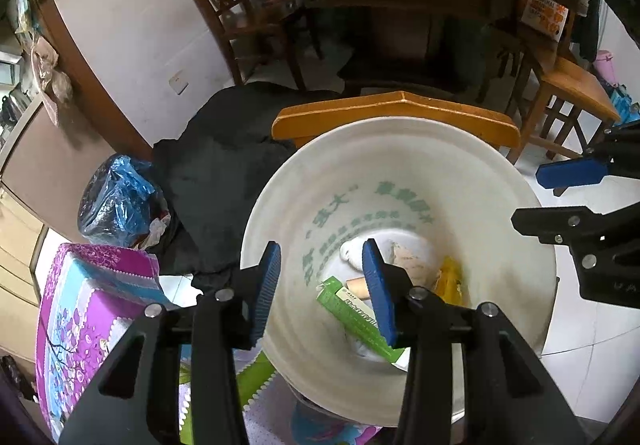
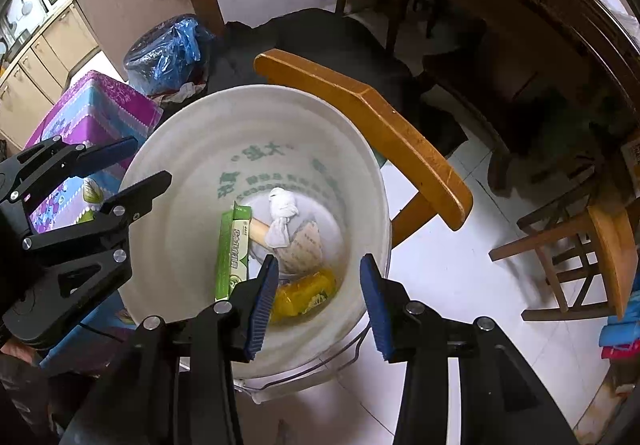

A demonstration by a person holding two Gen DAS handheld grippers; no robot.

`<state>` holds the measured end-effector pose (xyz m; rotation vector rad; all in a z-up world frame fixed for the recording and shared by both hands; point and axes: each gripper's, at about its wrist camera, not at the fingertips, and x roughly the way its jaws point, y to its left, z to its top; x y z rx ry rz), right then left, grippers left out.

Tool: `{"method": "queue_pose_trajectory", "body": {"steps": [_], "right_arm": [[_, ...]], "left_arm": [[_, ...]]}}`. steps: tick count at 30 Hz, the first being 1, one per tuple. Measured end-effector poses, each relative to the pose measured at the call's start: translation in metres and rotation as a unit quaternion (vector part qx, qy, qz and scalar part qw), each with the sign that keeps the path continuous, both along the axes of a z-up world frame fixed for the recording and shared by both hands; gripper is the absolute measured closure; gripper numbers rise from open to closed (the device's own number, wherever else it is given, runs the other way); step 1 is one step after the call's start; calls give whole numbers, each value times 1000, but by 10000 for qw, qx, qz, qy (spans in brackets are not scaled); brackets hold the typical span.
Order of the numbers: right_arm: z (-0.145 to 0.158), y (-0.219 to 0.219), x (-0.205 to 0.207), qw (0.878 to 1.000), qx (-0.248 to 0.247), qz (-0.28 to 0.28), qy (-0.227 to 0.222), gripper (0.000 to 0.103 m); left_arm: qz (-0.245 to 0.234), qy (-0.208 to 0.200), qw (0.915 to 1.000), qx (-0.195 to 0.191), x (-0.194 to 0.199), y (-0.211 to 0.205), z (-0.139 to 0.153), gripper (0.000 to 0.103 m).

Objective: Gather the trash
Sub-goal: 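Move both open grippers back from the bucket to the table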

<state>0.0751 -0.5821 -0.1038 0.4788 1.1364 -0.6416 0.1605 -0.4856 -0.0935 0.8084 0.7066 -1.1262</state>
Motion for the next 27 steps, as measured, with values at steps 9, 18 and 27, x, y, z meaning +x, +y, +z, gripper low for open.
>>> {"method": "queue_pose_trajectory", "body": {"steps": [9,18,27], "right_arm": [[-4,8,1,9999,-101,50,48,60],[9,25,6,9993,-311,82,-208,60],[8,43,11,9979,-603,97,-224,60]], "left_arm": [[-32,-194,9998,-27,-5,6,0,62],[-28,-453,9988,-199,-13,25,8,55],[139,-673,9972,-301,-12,52,12,52]]}}
